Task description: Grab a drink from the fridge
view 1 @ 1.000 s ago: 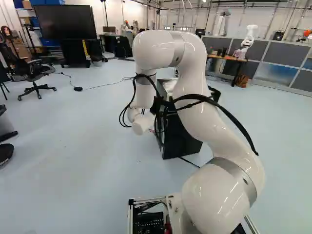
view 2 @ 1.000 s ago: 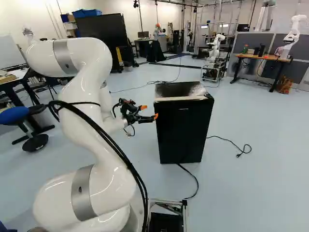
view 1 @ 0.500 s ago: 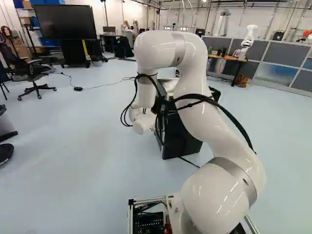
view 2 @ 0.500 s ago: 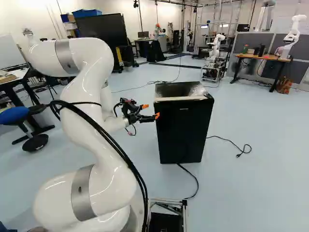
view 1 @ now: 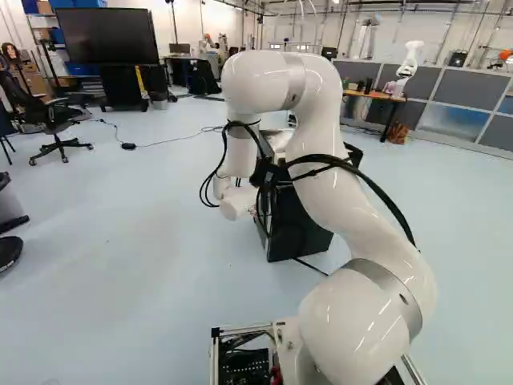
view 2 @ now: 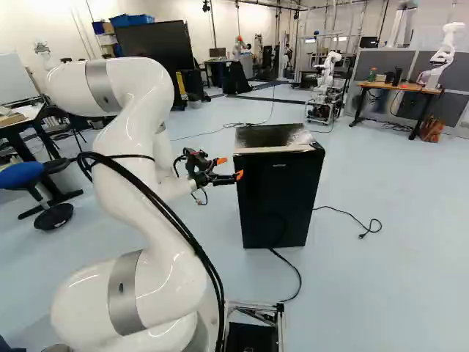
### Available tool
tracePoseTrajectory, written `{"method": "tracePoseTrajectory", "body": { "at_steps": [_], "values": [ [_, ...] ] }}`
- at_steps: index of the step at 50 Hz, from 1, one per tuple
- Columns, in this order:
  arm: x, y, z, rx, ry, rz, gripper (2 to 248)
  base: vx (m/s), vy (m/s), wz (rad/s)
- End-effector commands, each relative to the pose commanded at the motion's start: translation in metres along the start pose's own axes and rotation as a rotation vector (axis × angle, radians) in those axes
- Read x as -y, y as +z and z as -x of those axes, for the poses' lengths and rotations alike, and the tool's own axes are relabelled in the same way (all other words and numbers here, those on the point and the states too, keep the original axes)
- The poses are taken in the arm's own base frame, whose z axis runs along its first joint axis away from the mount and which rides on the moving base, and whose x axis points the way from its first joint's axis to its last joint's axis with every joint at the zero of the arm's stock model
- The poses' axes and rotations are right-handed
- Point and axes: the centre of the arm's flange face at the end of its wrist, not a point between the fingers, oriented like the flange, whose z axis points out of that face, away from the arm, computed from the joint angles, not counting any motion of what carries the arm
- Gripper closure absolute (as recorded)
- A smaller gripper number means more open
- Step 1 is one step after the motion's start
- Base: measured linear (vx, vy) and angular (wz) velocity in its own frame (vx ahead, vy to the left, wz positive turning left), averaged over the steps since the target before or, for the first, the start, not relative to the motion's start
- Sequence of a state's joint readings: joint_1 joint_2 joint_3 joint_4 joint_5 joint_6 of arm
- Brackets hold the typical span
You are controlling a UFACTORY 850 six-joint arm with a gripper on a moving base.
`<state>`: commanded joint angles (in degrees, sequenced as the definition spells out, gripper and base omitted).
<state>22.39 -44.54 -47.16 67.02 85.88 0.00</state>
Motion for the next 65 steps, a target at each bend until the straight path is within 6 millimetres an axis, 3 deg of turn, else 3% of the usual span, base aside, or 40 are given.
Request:
{"method": "tracePoseTrajectory", "body": {
  "at_steps": [26,65],
  "values": [
    [-0.004,0.011,-0.025,-0.019,0.041,0.025,3,0.000,0.000,0.000],
    [-0.010,0.023,-0.025,-0.004,0.048,0.052,3,0.000,0.000,0.000]
  ]
}}
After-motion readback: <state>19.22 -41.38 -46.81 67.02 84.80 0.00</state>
